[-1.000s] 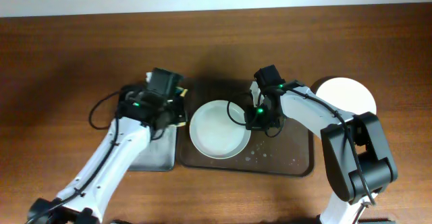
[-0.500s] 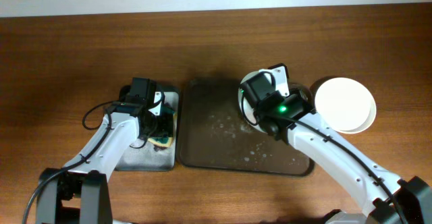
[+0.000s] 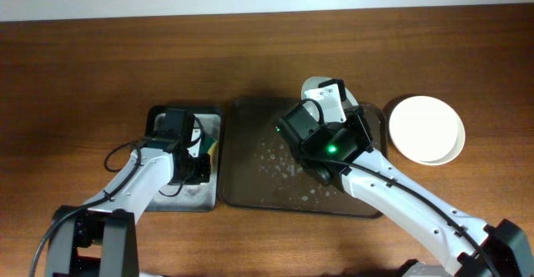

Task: Clean dirty plates on tray and stack at the side
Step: 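Carry the pale green plate with the right gripper onto the stack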

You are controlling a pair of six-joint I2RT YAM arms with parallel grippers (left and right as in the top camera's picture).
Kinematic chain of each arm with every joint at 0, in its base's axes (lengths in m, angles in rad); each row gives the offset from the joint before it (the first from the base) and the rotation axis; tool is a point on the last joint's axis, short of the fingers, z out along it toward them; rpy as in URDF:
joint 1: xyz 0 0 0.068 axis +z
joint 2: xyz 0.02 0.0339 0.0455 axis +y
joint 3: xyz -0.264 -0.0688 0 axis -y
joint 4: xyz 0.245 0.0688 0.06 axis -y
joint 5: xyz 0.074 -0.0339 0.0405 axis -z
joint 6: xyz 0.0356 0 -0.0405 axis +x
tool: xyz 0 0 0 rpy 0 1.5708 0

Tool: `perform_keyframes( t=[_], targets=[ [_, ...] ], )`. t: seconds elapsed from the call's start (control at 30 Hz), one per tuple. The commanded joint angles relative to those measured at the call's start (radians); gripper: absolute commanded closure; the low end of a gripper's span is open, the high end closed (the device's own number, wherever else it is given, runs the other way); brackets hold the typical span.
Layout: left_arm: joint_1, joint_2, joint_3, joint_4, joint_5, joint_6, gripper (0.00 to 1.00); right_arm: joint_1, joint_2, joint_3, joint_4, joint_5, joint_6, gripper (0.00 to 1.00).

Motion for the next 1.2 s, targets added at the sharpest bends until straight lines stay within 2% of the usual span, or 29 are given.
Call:
perform_keyframes(
  t=[0.0,0.03,0.07,0.1,0.3,0.37,0.47,0.53,0.63,0.67,0.77,0.8,0.83,0.87,0.9,0.93,1.0,1.1,1.17],
  targets=[
    [0.005,-0.057,0.001,-0.026,-0.005,-0.011,1.00,0.009,-0.023,0.013,0.003,0.002,0.016,0.96],
    [0.005,-0.109,0.010,-0.041,-0.016,-0.011,1.00,0.009,-0.023,0.013,0.003,0.002,0.016,0.96],
    [0.005,-0.150,0.010,-0.043,-0.019,-0.011,0.42,0.009,-0.023,0.013,0.003,0.002,0.016,0.96],
    [0.005,-0.173,0.010,-0.029,-0.041,-0.010,0.01,0.009,-0.023,0.013,0.003,0.002,0.016,0.96],
    [0.005,-0.124,0.010,0.232,-0.054,-0.014,0.00,0.009,-0.023,0.013,0.003,0.002,0.016,0.96],
    [0.005,-0.055,0.010,0.292,-0.060,-0.018,0.07,0.009,-0.023,0.013,0.003,0.002,0.016,0.96],
    [0.005,0.011,0.010,0.298,-0.061,-0.018,0.16,0.009,-0.023,0.013,0.003,0.002,0.016,0.96],
    [0.005,0.056,0.009,0.296,-0.060,-0.018,0.34,0.009,-0.023,0.013,0.003,0.001,0.016,0.96],
    [0.005,0.065,0.009,0.277,-0.060,-0.018,0.86,0.009,-0.023,0.013,-0.001,0.001,0.016,0.96],
    [0.005,0.065,0.009,0.265,-0.060,-0.018,1.00,0.009,-0.023,0.013,-0.002,0.002,0.016,0.96],
    [0.005,0.044,0.013,0.258,-0.069,-0.017,1.00,0.009,-0.023,0.013,-0.001,0.002,0.016,0.96],
    [0.005,0.008,0.024,0.245,-0.072,-0.017,1.00,0.009,-0.023,0.013,-0.001,0.002,0.016,0.96],
    [0.005,-0.048,0.029,0.229,-0.072,-0.017,0.23,0.009,-0.023,0.013,0.000,0.002,0.016,0.96],
    [0.005,-0.098,0.029,0.164,-0.071,-0.018,0.01,0.009,-0.023,0.016,0.001,0.002,0.017,0.96],
    [0.005,-0.098,0.029,0.127,-0.071,-0.018,0.01,0.008,-0.023,0.018,0.004,0.002,0.032,0.96],
    [0.005,-0.098,0.029,0.082,-0.071,-0.018,0.01,-0.010,-0.027,0.022,0.003,-0.007,0.121,0.96],
    [0.005,-0.098,0.029,0.048,-0.068,-0.018,0.00,-0.114,-0.055,0.022,0.003,-0.182,0.224,0.96],
    [0.005,-0.098,0.029,0.042,-0.068,-0.018,0.01,-0.427,-0.102,0.022,-0.014,-0.577,0.256,0.96],
    [0.005,-0.098,0.029,0.042,-0.068,-0.018,0.00,-0.628,-0.100,0.021,-0.050,-0.720,0.256,0.96]
  ],
)
